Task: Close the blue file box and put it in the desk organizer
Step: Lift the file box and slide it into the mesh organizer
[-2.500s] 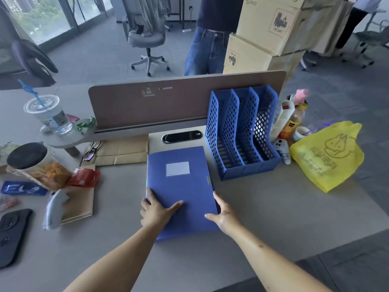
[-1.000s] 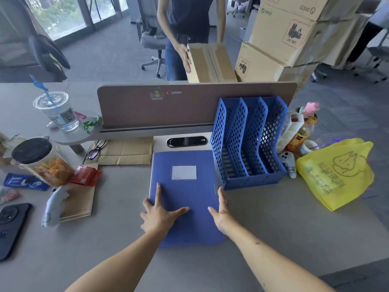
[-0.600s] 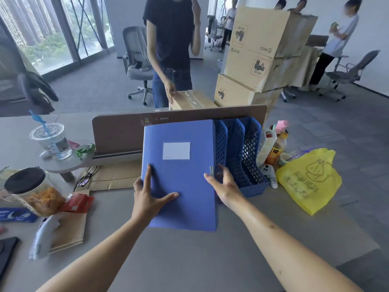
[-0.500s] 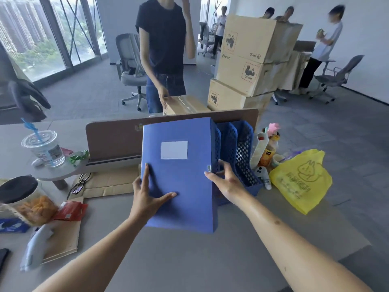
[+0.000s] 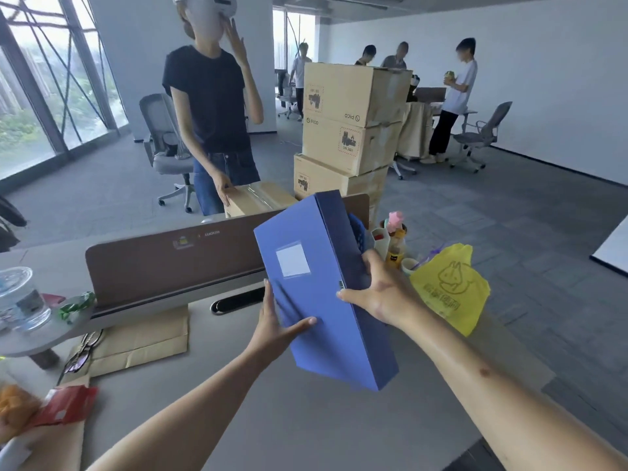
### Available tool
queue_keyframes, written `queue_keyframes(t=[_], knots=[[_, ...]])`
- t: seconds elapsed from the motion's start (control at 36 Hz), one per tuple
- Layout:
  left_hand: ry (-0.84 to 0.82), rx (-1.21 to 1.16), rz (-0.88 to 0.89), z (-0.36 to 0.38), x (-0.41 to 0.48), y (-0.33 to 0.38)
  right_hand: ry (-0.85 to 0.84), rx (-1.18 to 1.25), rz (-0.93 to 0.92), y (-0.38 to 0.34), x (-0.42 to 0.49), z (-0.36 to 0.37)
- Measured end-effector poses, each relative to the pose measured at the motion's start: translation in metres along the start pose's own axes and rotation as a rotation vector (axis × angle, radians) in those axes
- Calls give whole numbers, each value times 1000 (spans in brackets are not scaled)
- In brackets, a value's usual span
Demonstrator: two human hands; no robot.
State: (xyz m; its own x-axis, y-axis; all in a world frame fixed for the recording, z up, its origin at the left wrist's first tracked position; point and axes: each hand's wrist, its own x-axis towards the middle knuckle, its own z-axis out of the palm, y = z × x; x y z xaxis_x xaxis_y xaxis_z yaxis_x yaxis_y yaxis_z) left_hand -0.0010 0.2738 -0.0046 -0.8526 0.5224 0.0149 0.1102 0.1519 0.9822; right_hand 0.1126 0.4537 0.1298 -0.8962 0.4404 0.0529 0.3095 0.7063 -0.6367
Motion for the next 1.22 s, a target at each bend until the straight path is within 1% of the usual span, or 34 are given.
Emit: queue_keyframes(t=[0.08, 0.14, 0.25, 0.33, 0.42, 0.53, 0.58, 0.64, 0.75, 0.83, 0.94, 1.03, 1.14, 1.22], knots=[[-13, -12, 80, 12, 14, 31, 54, -52, 0, 4, 2, -4], [-21, -14, 97, 14, 27, 51, 87, -69, -8, 6, 6, -6], [-65, -35, -3, 11, 56, 78, 141, -55, -32, 7, 16, -6], [-145, -41, -98, 6, 74, 92, 192, -48, -57, 6, 23, -3], [-216, 1, -133, 2, 91, 99, 207, -28, -92, 6, 33, 6], [-241, 42, -130, -4, 113, 100, 217, 23, -127, 11, 45, 19], [-254, 48, -129, -8, 121, 101, 248, 6, -160, 13, 50, 25], [-244, 52, -121, -11, 127, 100, 277, 22, -198, 18, 56, 34], [-213, 90, -52, -11, 134, 94, 276, 64, -202, 30, 66, 54], [-219, 111, 14, -11, 138, 84, 277, 116, -180, 39, 72, 68], [-217, 162, 93, -13, 143, 71, 252, 246, -135, 49, 77, 87], [-230, 208, 139, -12, 141, 66, 232, 339, -71, 57, 78, 106], [-195, 234, 124, -10, 134, 55, 181, 458, 38, 65, 80, 127], [-184, 253, 97, -9, 131, 44, 147, 511, 61, 74, 80, 142]])
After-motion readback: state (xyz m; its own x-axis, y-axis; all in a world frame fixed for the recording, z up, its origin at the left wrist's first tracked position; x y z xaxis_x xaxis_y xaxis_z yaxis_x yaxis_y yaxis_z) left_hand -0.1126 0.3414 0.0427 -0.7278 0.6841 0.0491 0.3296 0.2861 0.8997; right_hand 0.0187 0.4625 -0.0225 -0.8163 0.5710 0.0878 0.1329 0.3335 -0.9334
